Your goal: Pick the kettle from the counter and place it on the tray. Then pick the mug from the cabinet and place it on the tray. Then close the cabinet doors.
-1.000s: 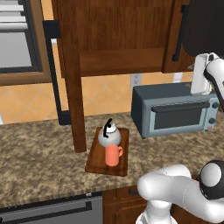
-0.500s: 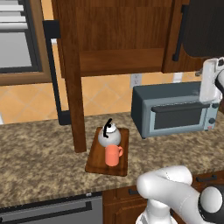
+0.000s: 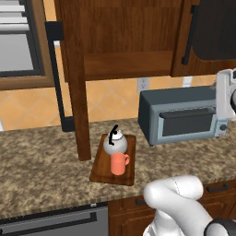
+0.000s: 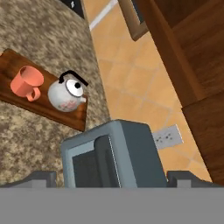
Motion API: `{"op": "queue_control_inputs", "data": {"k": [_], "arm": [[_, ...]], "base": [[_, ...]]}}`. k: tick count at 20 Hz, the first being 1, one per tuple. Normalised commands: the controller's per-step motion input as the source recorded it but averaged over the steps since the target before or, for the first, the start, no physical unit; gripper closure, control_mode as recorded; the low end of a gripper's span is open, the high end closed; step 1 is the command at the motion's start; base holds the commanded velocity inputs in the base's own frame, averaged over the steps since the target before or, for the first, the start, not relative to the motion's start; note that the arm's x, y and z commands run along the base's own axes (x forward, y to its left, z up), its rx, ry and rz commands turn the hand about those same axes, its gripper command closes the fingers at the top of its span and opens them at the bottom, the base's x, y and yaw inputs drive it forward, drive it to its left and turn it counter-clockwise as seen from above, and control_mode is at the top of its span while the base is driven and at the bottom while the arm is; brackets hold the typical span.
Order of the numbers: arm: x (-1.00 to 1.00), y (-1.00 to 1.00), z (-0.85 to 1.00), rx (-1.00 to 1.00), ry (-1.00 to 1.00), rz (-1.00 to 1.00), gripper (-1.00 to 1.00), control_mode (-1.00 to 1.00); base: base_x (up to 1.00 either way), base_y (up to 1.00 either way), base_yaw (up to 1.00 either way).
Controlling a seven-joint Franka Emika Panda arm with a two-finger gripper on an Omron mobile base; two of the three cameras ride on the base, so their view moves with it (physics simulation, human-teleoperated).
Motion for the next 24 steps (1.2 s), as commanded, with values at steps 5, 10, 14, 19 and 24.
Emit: {"op": "queue_control_inputs", "data": {"k": [5, 10, 14, 19, 24], "arm": [[-0.66, 0.56, 0.01, -0.21, -0.01, -0.05, -1.0, -1.0], [-0.49, 0.53, 0.09, -0.31, -0.09, -0.05, -1.0, -1.0], [-0.53, 0.28, -0.06, -0.31, -0.32, 0.05, -1.0, -1.0], [-0.46, 0.25, 0.09, -0.33, -0.14, -0.09, -1.0, -1.0], [-0.43, 0.23, 0.12, -0.37, -0.07, -0.13, -1.0, -1.0]], "base": [[0.0, 0.0, 0.0], [0.0, 0.0, 0.0], [0.0, 0.0, 0.0], [0.0, 0.0, 0.0], [0.0, 0.0, 0.0]]}}
